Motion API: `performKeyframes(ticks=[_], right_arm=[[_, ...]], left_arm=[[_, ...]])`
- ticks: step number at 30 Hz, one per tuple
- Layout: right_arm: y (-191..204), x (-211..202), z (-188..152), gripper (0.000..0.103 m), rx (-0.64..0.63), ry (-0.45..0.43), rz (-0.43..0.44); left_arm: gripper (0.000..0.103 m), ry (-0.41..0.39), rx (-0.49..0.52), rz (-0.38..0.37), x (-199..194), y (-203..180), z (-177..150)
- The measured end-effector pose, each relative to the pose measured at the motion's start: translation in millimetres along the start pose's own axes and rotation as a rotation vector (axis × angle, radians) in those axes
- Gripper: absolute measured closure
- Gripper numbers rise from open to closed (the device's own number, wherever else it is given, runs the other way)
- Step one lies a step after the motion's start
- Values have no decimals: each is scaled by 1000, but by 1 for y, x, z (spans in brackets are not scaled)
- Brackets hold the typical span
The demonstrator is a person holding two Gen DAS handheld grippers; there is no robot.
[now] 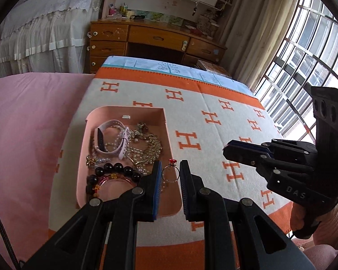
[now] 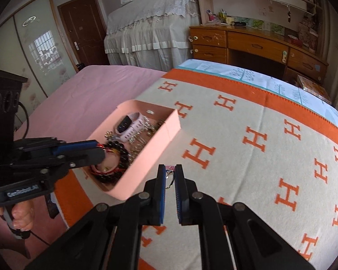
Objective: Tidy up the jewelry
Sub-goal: 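Carry both rings into the pink box and open both grippers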
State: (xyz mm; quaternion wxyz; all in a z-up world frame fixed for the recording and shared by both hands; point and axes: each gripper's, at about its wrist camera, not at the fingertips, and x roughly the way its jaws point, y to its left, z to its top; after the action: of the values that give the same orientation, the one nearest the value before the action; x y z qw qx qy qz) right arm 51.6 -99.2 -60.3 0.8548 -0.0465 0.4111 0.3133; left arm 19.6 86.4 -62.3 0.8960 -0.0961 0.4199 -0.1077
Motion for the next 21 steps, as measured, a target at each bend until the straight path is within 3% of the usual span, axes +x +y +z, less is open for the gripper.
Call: performKeyframes(ticks=[6, 12, 21], right_arm=[[31, -8, 24, 95, -29, -21, 140], [34, 6, 37, 95, 57, 52, 292], [24, 31, 42, 95, 177, 135, 376]], left_arm=[[89, -13, -59, 24, -8, 23, 5], [89, 2, -106, 28, -5, 40, 10], [89, 48, -177, -7, 7, 54, 9]])
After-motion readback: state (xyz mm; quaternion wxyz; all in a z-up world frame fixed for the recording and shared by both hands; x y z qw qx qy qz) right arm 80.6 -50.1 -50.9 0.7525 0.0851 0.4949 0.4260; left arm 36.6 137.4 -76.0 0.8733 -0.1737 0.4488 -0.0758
